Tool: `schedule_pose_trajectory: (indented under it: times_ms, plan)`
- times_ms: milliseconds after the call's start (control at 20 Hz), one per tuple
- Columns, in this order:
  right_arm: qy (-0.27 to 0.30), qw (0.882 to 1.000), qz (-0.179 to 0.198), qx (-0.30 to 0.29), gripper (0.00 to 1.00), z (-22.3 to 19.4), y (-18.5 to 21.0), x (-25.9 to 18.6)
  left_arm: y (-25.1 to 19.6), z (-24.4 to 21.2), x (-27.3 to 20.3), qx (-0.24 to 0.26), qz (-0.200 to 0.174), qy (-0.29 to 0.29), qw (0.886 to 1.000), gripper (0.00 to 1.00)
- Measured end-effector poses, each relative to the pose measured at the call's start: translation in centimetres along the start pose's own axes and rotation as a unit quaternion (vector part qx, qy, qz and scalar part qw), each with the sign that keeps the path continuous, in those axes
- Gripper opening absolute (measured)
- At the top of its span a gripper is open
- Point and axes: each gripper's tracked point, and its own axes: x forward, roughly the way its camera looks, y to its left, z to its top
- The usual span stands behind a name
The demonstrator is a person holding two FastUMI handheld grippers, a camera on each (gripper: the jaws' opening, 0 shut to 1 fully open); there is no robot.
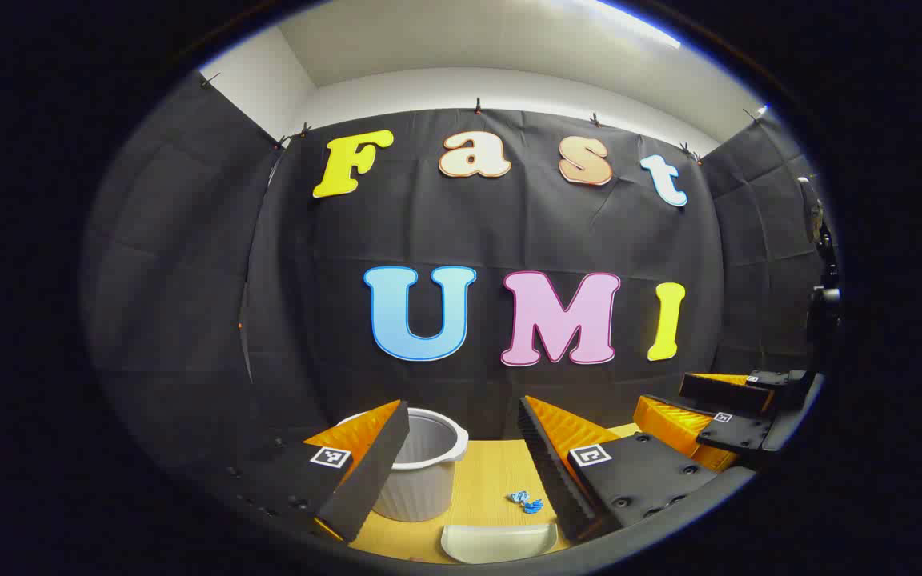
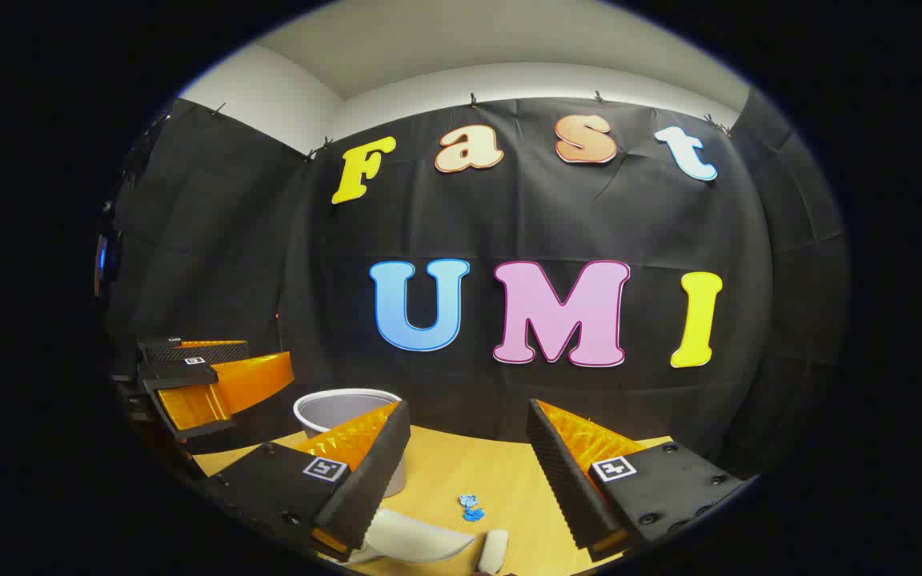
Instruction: Pick up the small broom and dustpan from the desktop, sweep the trash into the dustpan with the broom, and then empty the trash into the garbage bin.
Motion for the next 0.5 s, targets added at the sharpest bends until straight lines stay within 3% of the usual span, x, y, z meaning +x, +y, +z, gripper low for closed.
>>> schedule_pose_trajectory:
  times_ms: [500]
  plan:
    - [0.001, 1.000, -0.002, -0.002, 0.88, -0.15, -0.30, -0.26, 0.14, -1.01, 0.02, -0.018, 0.003, 0.012, 1.000, 0.82]
